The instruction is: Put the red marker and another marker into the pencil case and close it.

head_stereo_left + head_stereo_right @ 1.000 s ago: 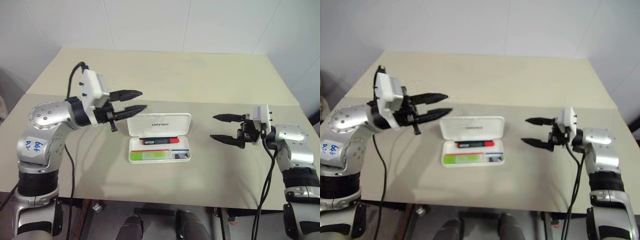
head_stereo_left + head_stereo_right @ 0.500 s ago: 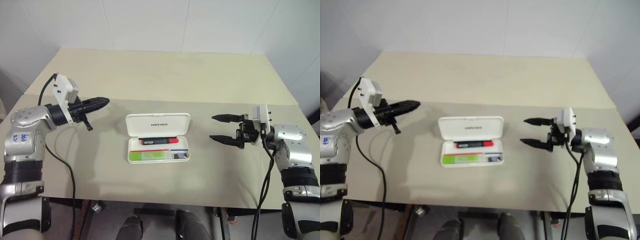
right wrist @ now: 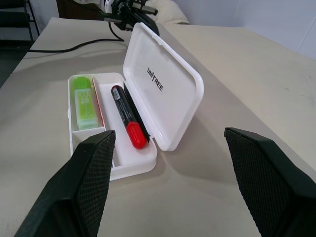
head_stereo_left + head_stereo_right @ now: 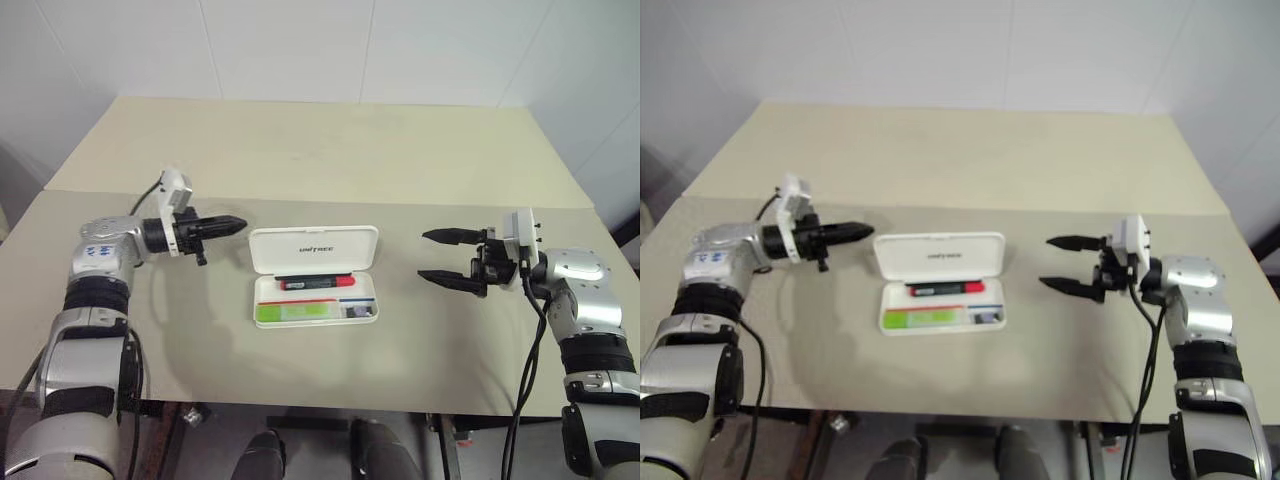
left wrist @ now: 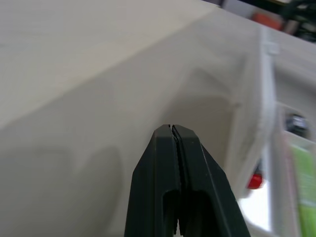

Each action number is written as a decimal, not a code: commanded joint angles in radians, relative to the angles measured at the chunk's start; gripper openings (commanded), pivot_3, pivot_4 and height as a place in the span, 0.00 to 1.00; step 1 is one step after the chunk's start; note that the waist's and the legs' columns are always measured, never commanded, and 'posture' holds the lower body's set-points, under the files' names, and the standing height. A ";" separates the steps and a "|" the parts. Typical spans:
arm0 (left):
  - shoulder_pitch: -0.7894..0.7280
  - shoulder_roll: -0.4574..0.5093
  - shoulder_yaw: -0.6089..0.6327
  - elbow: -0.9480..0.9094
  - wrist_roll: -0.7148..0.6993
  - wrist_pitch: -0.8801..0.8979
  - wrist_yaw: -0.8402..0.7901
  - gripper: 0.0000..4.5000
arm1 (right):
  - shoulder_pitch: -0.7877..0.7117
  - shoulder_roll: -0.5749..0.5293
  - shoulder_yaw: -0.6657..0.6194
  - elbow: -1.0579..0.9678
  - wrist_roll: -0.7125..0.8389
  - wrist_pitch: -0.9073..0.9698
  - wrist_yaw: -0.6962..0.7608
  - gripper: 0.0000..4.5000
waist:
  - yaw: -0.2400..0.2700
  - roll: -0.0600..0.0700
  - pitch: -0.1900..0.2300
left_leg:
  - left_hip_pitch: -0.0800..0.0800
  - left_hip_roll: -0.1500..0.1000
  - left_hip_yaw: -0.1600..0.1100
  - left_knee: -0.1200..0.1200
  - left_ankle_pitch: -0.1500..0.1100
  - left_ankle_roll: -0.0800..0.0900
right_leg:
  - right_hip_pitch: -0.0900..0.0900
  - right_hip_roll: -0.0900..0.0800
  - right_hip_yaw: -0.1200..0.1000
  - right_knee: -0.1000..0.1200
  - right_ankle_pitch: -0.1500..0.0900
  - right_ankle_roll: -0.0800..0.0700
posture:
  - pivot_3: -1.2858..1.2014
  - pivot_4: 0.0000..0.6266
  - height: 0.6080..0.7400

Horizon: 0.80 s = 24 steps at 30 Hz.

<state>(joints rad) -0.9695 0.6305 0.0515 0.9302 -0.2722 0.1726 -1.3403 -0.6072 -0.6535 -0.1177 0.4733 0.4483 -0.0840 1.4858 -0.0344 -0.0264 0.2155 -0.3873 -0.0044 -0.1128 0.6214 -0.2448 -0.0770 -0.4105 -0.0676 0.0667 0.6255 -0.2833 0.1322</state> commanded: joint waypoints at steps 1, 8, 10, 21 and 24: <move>-0.027 -0.008 -0.020 0.000 0.000 0.010 -0.120 0.01 | 0.018 -0.021 -0.032 -0.052 0.026 0.010 0.003 1.00 | -0.003 0.000 0.000 | 0.000 0.000 0.000 0.000 0.000 0.000 | 0.000 0.000 0.000 0.000 0.000 0.000 | 0.52 0.24 1.00; -0.004 -0.027 -0.062 -0.077 -0.009 0.050 -0.250 0.01 | 0.041 -0.028 -0.049 -0.079 0.039 0.027 -0.001 1.00 | -0.003 0.000 0.000 | 0.000 0.000 0.000 0.001 0.000 0.000 | 0.000 0.000 0.000 0.001 0.000 0.000 | 0.52 0.24 1.00; 0.014 -0.024 -0.077 -0.142 -0.023 0.078 -0.269 0.01 | 0.042 -0.034 -0.054 -0.073 0.044 0.030 0.007 1.00 | -0.002 0.000 0.000 | 0.000 0.000 0.000 0.001 0.000 0.000 | 0.000 0.000 0.000 0.002 0.000 0.000 | 0.52 0.24 1.00; 0.078 0.000 -0.149 -0.345 -0.050 0.152 -0.274 0.01 | -0.074 -0.073 -0.089 0.044 0.151 0.082 0.126 1.00 | -0.003 0.000 0.000 | 0.000 0.000 0.000 0.002 0.000 0.000 | 0.000 0.000 0.000 0.002 0.000 0.000 | 0.52 0.24 1.00; 0.095 0.006 -0.177 -0.386 -0.059 0.160 -0.274 0.01 | -0.100 -0.093 -0.073 0.058 0.189 0.098 0.129 1.00 | -0.002 0.000 0.000 | 0.000 0.000 0.000 0.001 0.000 0.000 | 0.000 0.000 0.000 0.001 0.000 0.000 | 0.52 0.24 1.00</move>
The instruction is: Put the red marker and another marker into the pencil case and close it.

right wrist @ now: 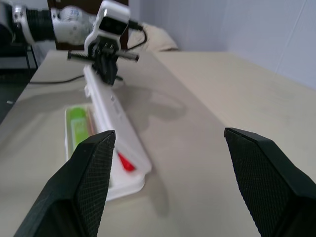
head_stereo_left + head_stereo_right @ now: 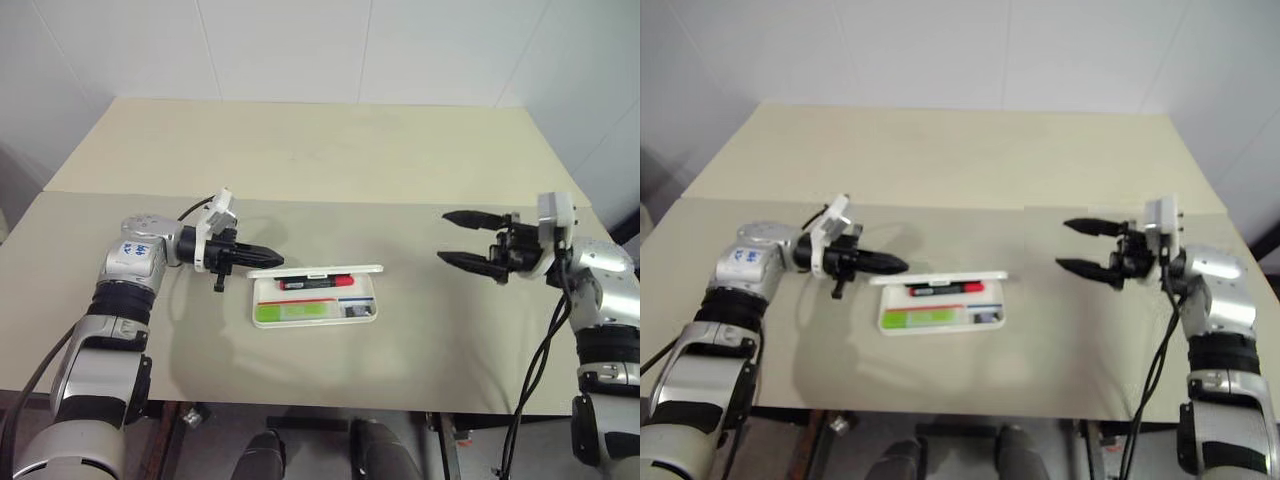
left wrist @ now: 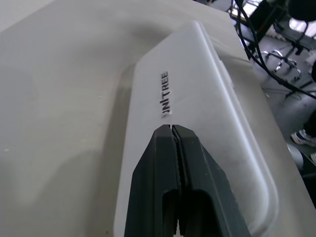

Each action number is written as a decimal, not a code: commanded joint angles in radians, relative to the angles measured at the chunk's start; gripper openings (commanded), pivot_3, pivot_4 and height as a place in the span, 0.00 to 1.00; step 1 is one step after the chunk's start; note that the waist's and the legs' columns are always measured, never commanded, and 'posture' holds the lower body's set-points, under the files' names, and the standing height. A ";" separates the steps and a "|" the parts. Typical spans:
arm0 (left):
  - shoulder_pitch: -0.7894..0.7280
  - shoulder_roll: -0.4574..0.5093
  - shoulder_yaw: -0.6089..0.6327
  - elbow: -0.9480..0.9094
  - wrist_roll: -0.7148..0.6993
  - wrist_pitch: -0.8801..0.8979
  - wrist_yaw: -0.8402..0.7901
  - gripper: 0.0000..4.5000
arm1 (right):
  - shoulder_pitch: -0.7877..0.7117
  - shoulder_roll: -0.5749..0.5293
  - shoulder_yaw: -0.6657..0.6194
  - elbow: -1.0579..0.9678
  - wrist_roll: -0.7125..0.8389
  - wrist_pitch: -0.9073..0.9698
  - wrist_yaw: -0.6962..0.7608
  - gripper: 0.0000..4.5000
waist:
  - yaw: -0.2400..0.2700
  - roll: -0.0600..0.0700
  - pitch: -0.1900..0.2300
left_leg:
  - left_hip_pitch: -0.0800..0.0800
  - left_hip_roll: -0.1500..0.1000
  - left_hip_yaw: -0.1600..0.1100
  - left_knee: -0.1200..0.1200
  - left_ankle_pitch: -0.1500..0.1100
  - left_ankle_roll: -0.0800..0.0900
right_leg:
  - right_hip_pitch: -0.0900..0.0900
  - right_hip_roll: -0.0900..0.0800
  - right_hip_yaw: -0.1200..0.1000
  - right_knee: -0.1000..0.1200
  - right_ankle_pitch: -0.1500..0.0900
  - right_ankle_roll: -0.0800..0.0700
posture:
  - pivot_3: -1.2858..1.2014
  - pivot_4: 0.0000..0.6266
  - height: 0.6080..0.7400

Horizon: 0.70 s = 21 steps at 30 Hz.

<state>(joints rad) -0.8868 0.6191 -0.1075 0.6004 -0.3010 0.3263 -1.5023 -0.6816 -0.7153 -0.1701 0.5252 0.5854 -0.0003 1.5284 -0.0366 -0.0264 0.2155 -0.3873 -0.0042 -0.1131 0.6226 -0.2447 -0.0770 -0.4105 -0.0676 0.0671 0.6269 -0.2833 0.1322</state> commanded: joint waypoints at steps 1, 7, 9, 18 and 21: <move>0.016 0.018 -0.024 -0.068 -0.033 0.009 -0.112 0.01 | -0.030 -0.039 -0.011 0.008 0.061 0.014 0.086 1.00 | 0.000 0.000 0.000 | 0.000 0.000 0.000 0.000 0.000 0.000 | 0.000 0.000 0.000 0.000 0.000 0.000 | 0.52 0.24 1.00; 0.037 0.019 -0.064 -0.122 -0.058 0.007 -0.112 0.01 | -0.028 -0.111 0.076 -0.028 0.181 0.041 0.086 1.00 | 0.002 0.000 0.000 | 0.000 0.000 0.000 -0.001 0.000 0.000 | 0.000 0.000 0.000 -0.001 0.000 0.000 | 0.52 0.24 1.00; 0.041 0.021 -0.079 -0.134 -0.064 0.007 -0.112 0.01 | -0.048 -0.128 0.100 -0.017 0.202 0.038 0.086 1.00 | 0.001 0.000 0.000 | 0.000 0.000 0.000 0.000 0.000 0.000 | 0.000 0.000 0.000 -0.001 0.000 0.000 | 0.52 0.24 1.00; 0.099 0.043 -0.170 -0.241 -0.091 0.025 -0.112 0.01 | 0.031 -0.252 0.262 -0.111 0.309 -0.007 0.086 1.00 | 0.002 0.000 0.000 | 0.000 0.000 0.000 -0.001 0.000 0.000 | 0.000 0.000 0.001 -0.002 0.000 0.000 | 0.52 0.24 1.00; 0.106 0.051 -0.210 -0.253 -0.087 0.009 -0.112 0.01 | 0.076 -0.264 0.287 -0.143 0.319 -0.033 0.086 1.00 | 0.005 0.000 0.000 | 0.000 0.000 0.000 -0.001 0.000 0.001 | 0.000 0.000 0.001 -0.002 0.000 0.000 | 0.52 0.24 1.00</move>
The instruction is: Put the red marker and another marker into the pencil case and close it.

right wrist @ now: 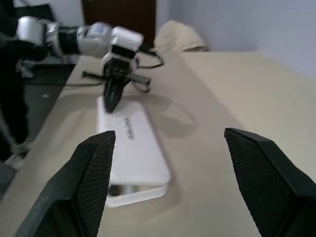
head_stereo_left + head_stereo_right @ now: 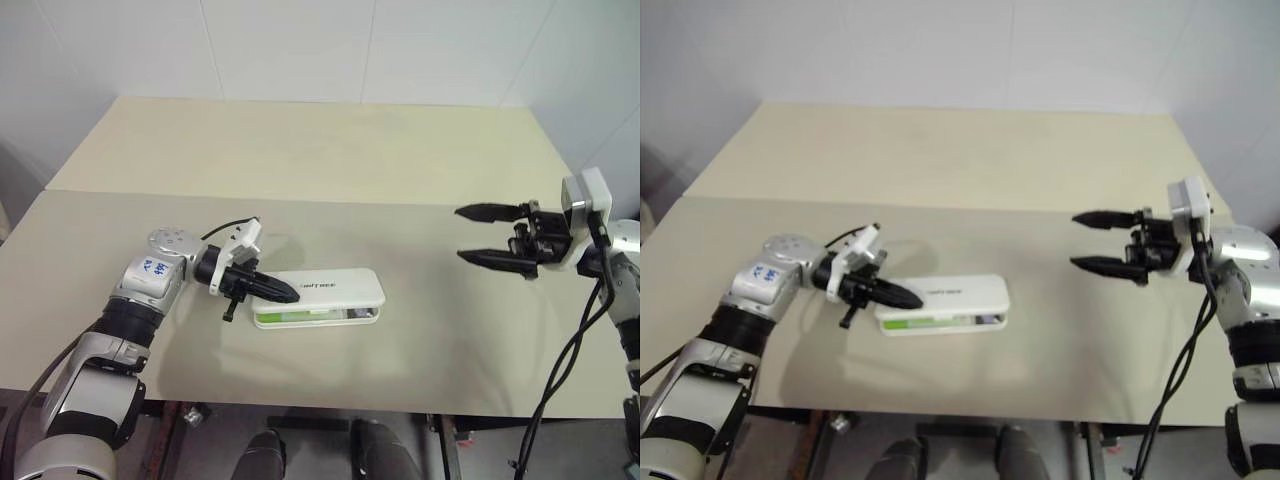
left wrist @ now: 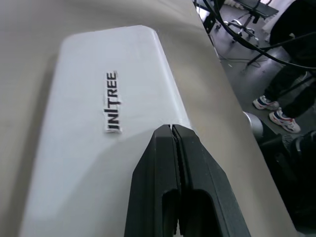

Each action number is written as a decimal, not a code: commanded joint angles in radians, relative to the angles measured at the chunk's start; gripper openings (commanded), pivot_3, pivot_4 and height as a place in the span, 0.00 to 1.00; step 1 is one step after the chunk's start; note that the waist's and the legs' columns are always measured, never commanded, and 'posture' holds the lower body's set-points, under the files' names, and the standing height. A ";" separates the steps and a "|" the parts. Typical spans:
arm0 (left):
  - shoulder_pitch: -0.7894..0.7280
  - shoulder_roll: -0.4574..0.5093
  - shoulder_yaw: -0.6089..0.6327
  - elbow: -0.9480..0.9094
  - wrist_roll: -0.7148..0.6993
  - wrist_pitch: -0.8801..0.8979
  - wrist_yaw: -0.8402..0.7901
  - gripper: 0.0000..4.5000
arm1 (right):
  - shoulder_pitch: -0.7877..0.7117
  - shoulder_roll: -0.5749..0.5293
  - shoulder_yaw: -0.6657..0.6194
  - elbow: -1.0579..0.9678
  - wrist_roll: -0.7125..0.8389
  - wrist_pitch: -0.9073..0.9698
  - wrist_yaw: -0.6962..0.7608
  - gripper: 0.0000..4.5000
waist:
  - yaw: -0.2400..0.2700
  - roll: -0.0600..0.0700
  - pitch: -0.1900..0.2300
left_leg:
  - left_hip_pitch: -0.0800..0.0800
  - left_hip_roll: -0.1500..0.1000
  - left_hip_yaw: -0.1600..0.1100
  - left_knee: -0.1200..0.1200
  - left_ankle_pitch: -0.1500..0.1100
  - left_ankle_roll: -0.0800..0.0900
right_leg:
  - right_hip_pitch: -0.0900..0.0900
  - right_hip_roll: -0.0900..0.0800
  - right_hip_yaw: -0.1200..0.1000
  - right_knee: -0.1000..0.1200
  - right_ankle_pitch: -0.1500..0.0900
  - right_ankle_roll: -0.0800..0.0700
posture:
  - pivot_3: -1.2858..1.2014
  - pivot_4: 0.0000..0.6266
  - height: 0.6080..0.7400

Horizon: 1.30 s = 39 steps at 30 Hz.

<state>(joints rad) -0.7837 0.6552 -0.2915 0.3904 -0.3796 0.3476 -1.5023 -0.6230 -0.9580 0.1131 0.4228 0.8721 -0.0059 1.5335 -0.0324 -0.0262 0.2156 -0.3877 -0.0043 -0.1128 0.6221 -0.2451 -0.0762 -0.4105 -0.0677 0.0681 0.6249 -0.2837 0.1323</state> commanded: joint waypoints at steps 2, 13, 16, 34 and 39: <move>-0.002 0.021 -0.054 -0.038 0.001 -0.030 -0.112 0.01 | 0.031 -0.019 0.004 -0.056 0.035 -0.031 0.081 1.00 | 0.001 0.000 0.000 | 0.000 0.000 0.000 0.001 0.000 0.000 | 0.000 0.000 0.001 0.000 0.000 0.000 | 0.52 0.24 1.00; -0.076 0.050 -0.225 0.107 0.098 -0.186 -0.112 0.01 | 0.050 -0.043 0.015 -0.113 0.062 -0.012 0.081 1.00 | 0.001 0.000 0.000 | 0.001 0.000 0.001 0.003 0.000 0.000 | 0.001 0.001 0.002 0.001 0.000 0.000 | 0.52 0.24 1.00; -0.087 0.040 -0.236 0.147 0.125 -0.235 -0.112 0.01 | 0.032 -0.035 0.021 -0.096 0.055 -0.014 0.081 1.00 | 0.002 0.000 0.000 | 0.001 0.000 0.002 0.006 0.000 0.001 | 0.002 0.001 0.002 0.001 0.000 0.000 | 0.52 0.24 1.00; 0.071 0.022 0.303 -0.066 -0.108 -0.150 0.113 0.09 | -0.091 0.064 0.028 0.020 -0.035 -0.025 0.081 1.00 | -0.008 0.000 0.000 | 0.001 0.001 0.009 0.005 0.001 0.006 | -0.002 0.003 0.014 0.000 0.006 0.002 | 0.52 0.24 1.00; 0.182 0.073 0.387 -0.198 -0.173 -0.112 0.091 0.41 | -0.160 0.091 0.049 0.094 -0.060 -0.044 0.081 1.00 | -0.009 0.000 0.000 | 0.000 0.001 0.011 0.005 0.001 0.006 | -0.002 0.003 0.016 -0.001 0.006 0.003 | 0.52 0.24 1.00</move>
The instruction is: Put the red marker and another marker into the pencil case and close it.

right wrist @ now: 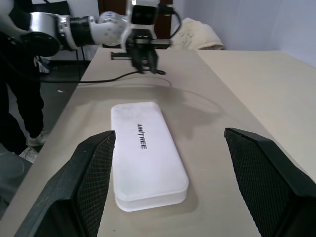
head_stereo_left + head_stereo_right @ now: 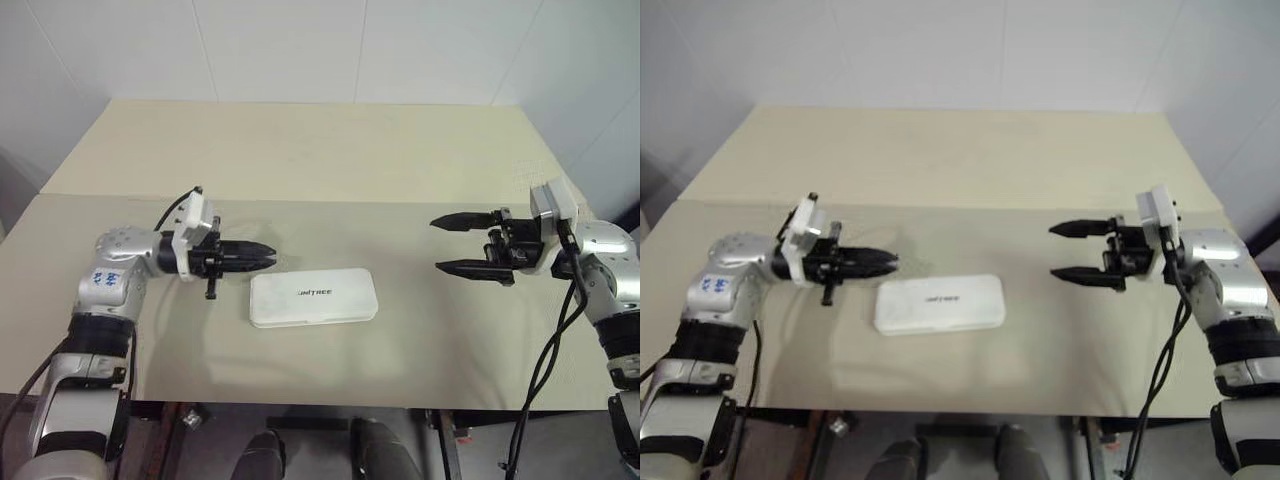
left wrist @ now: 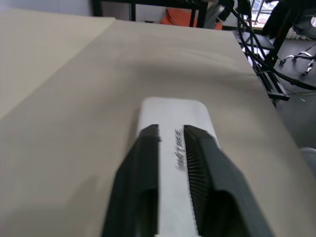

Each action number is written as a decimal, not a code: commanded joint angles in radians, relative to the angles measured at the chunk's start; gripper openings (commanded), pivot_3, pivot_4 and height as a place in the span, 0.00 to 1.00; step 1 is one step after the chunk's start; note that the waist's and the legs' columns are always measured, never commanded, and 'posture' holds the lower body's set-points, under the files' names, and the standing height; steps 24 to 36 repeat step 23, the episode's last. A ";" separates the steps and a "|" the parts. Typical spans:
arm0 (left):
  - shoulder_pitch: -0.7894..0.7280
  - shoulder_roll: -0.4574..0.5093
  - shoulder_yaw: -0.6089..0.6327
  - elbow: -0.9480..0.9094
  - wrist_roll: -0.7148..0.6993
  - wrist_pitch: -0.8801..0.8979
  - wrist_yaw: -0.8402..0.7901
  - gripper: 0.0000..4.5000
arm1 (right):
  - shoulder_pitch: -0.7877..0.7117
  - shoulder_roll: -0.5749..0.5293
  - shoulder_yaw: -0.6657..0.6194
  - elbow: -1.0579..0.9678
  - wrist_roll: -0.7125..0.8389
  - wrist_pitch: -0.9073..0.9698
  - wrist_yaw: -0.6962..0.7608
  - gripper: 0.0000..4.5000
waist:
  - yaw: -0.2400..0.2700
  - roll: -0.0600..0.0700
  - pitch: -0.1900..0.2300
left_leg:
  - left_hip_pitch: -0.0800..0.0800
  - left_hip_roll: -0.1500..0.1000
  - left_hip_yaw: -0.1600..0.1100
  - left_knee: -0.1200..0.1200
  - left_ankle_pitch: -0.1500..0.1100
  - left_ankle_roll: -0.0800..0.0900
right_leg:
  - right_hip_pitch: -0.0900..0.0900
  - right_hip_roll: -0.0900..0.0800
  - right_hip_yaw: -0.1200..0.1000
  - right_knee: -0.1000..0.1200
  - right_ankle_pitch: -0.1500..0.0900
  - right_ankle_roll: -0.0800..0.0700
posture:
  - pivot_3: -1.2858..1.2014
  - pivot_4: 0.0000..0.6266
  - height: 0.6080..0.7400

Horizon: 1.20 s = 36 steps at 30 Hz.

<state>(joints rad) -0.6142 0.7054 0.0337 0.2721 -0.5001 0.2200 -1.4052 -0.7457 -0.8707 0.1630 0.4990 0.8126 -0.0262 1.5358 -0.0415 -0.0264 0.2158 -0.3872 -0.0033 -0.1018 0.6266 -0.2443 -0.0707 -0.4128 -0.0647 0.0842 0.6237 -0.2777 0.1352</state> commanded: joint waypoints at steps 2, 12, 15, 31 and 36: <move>0.044 0.033 0.083 -0.114 -0.055 0.013 0.002 0.55 | -0.063 0.013 0.005 0.057 -0.011 -0.037 0.079 1.00 | 0.001 0.000 0.000 | 0.000 0.000 0.000 0.000 0.000 0.000 | 0.000 0.000 0.000 0.000 0.000 0.000 | 0.52 0.24 1.00; 0.163 0.053 0.200 -0.273 -0.140 0.073 0.041 0.99 | -0.176 0.040 0.012 0.207 -0.046 -0.072 0.079 1.00 | 0.002 0.000 0.000 | 0.000 0.000 0.002 0.000 0.000 0.000 | 0.000 0.000 0.001 -0.002 0.000 0.000 | 0.52 0.24 1.00; 0.182 0.058 0.255 -0.285 -0.156 0.064 0.072 0.99 | -0.183 0.044 -0.016 0.184 -0.005 -0.022 0.079 1.00 | -0.005 0.000 0.000 | 0.000 0.001 0.002 -0.001 -0.001 0.000 | 0.000 0.001 0.001 -0.002 0.000 0.000 | 0.52 0.24 1.00; 0.186 0.088 0.330 -0.311 -0.185 0.062 0.104 0.99 | -0.101 -0.011 -0.035 0.070 0.083 0.034 0.079 1.00 | -0.012 0.000 0.000 | 0.000 0.001 0.002 -0.002 -0.001 0.000 | 0.000 0.001 0.001 -0.003 0.000 0.000 | 0.52 0.24 1.00; 0.186 0.088 0.330 -0.311 -0.185 0.062 0.104 0.99 | -0.101 -0.011 -0.035 0.070 0.083 0.034 0.079 1.00 | -0.012 0.000 0.000 | 0.000 0.001 0.002 -0.002 -0.001 0.000 | 0.000 0.001 0.001 -0.003 0.000 0.000 | 0.52 0.24 1.00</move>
